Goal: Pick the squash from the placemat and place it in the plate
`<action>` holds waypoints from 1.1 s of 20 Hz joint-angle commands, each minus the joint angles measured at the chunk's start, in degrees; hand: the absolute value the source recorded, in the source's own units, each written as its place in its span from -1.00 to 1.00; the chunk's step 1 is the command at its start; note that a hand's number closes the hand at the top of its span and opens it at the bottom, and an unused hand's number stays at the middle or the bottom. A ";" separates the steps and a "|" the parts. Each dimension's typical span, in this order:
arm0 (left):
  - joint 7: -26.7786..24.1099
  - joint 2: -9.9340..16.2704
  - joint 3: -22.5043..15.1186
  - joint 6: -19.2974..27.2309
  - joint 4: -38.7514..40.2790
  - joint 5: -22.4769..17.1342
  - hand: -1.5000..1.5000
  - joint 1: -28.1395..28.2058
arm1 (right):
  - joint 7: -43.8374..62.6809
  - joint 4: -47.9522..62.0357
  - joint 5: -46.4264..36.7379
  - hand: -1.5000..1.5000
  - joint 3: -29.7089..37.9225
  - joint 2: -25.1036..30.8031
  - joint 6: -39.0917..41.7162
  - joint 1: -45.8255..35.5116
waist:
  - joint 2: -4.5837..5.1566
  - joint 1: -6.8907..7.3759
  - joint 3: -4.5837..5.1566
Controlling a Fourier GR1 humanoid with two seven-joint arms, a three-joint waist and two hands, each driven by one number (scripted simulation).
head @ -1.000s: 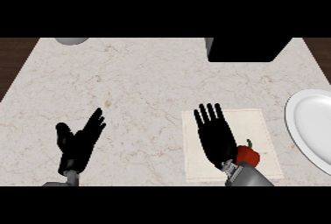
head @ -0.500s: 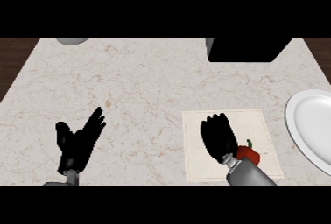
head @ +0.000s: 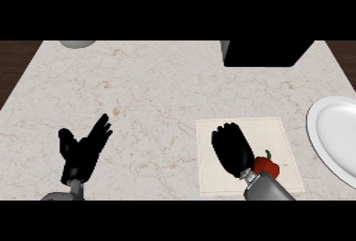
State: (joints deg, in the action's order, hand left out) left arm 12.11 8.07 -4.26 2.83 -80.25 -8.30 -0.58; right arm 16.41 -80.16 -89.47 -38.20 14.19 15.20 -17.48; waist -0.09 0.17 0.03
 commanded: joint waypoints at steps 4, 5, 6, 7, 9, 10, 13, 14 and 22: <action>-1.30 -0.20 0.33 0.72 -0.54 0.30 0.00 2.79 | 14.80 -8.00 7.72 1.00 13.09 -12.88 -13.90 5.90 | -0.30 -2.34 -0.31; -0.14 -0.13 1.54 0.62 -0.89 -1.19 0.00 1.76 | 18.41 -9.06 10.27 1.00 15.48 -13.79 -16.78 7.84 | -0.23 -3.11 -0.47; -0.22 0.27 1.40 1.03 -1.00 -0.35 0.00 1.60 | 21.96 -10.59 12.76 1.00 17.57 -13.87 -19.92 8.52 | -0.21 -3.46 -0.64; -0.91 -0.87 0.08 0.85 -1.23 -0.08 0.00 2.71 | 24.81 -12.10 13.34 1.00 17.54 -13.94 -23.45 7.96 | -0.28 -2.26 -0.49; 0.21 0.45 0.70 0.25 -1.94 -0.42 0.00 2.80 | 29.28 -15.10 10.12 1.00 15.86 -14.03 -29.92 10.26 | -0.48 -1.72 -0.24; -0.94 0.37 0.26 -0.53 -1.18 -0.29 0.00 3.74 | 33.02 -15.84 8.85 1.00 15.10 -14.07 -31.79 9.45 | -0.35 -1.12 -0.14; 0.76 -0.59 -0.64 0.61 -1.94 0.45 0.00 2.13 | 40.42 -18.64 7.13 1.00 13.29 -14.13 -37.15 8.94 | -0.17 -0.52 -0.09; -0.03 0.01 0.21 0.30 -0.40 0.40 0.00 2.06 | 40.83 -21.70 5.37 1.00 13.45 -14.14 -38.70 10.64 | -0.21 -1.08 -0.05; 1.37 -1.69 -1.00 1.82 -3.95 1.14 0.00 2.60 | 39.60 -24.00 8.50 1.00 24.84 -14.14 -51.59 13.24 | 0.08 -0.29 -0.10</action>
State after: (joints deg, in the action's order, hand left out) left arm 12.74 7.23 -4.92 3.66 -83.11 -7.52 2.18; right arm 54.94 -103.43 -83.51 -18.60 0.19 -28.94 -3.89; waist -0.16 -0.46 -0.06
